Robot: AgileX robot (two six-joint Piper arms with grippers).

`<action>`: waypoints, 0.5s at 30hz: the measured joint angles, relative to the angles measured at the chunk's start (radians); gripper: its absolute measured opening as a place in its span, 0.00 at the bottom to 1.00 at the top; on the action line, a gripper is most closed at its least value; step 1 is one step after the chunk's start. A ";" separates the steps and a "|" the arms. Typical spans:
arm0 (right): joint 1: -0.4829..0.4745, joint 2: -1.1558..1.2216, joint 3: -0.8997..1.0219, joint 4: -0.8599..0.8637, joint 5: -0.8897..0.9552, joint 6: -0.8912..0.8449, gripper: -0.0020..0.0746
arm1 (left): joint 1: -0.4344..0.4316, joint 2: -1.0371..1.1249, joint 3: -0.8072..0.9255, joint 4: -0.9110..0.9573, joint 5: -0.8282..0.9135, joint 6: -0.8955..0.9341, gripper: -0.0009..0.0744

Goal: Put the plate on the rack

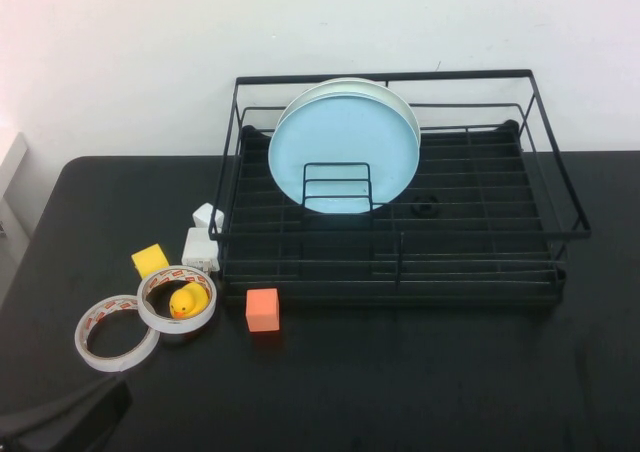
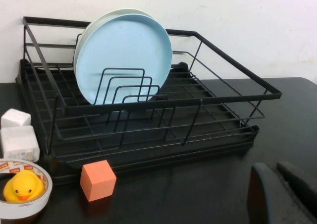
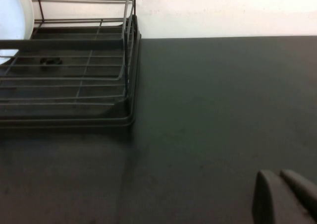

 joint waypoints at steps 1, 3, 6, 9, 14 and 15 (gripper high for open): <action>0.000 0.000 0.000 0.000 0.000 0.000 0.03 | 0.000 0.000 0.000 0.000 0.000 0.000 0.01; 0.000 0.000 0.000 0.000 0.000 0.000 0.03 | 0.000 0.000 0.000 0.000 -0.009 0.000 0.01; 0.000 0.000 0.000 0.000 0.000 0.000 0.03 | 0.000 0.000 0.000 0.000 -0.044 0.000 0.01; 0.000 0.000 0.000 0.000 0.000 0.000 0.03 | 0.000 0.000 0.000 0.000 -0.071 0.000 0.01; 0.000 0.000 0.000 0.000 0.000 0.000 0.03 | 0.013 -0.002 0.002 0.057 -0.146 -0.173 0.01; 0.000 0.000 0.000 0.000 0.000 0.000 0.03 | 0.026 -0.002 0.008 0.135 -0.162 -0.266 0.01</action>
